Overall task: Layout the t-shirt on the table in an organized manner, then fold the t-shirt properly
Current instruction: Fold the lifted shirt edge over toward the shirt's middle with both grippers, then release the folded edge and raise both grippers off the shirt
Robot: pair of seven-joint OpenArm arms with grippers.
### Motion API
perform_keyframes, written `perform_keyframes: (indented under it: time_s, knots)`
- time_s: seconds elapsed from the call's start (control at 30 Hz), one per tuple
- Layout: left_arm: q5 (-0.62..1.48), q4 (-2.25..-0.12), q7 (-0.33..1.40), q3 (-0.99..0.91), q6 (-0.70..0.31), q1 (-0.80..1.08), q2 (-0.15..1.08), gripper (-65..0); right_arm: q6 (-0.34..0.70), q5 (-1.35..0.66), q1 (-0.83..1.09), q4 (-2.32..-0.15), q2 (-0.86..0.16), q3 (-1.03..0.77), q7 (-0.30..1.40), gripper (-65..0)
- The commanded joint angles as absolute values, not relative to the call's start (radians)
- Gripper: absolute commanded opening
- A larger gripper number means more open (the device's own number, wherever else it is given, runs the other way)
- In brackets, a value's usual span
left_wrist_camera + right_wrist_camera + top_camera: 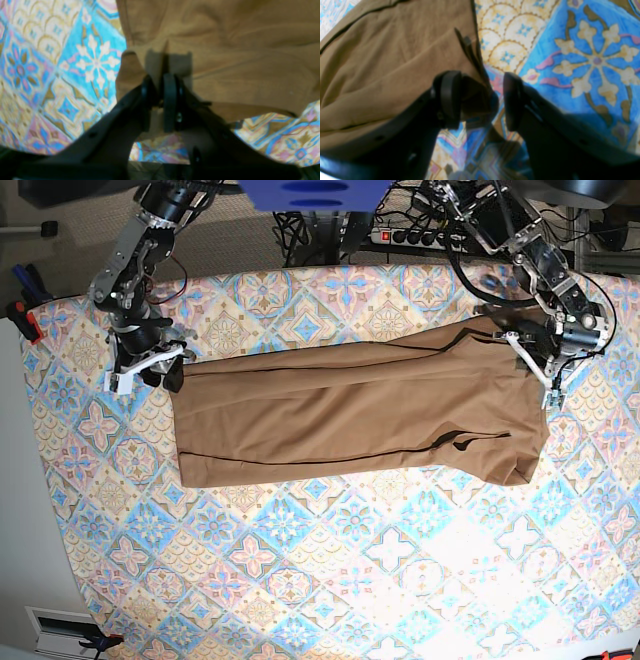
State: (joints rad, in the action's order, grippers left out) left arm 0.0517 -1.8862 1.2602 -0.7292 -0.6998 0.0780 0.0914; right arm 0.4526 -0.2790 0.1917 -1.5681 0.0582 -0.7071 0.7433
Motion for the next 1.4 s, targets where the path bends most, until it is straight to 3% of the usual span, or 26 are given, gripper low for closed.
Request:
perform_keyframes:
  time_s: [0.0, 0.57, 0.77, 1.1, 1.37]
  knots:
    - [0.058, -1.914, 1.244, -0.728, -0.698, 0.067, 0.101, -57.1, 0.458, -0.291, 0.183, -1.587, 0.048, -0.71, 0.723, -38.6]
    - [0.173, -1.989, 1.142, -0.895, -0.698, 0.067, 0.03, -57.1, 0.456, -0.291, 0.183, -1.587, 0.048, -0.71, 0.723, -38.7]
    - [0.384, -1.991, 1.02, -1.046, -0.698, 0.09, -0.008, -57.1, 0.456, -0.291, 0.182, -1.587, 0.048, -0.754, 0.723, -38.8]
    - [0.45, -1.986, 1.018, -1.053, -0.698, 0.119, -0.001, -57.3, 0.456, -0.291, 0.183, -1.587, 0.048, -0.756, 0.723, -38.8]
    - [0.371, -1.917, 1.018, -0.981, -0.698, 0.091, -0.001, -57.7, 0.456, -0.291, 0.183, -1.589, 0.048, -0.765, 0.723, -38.8]
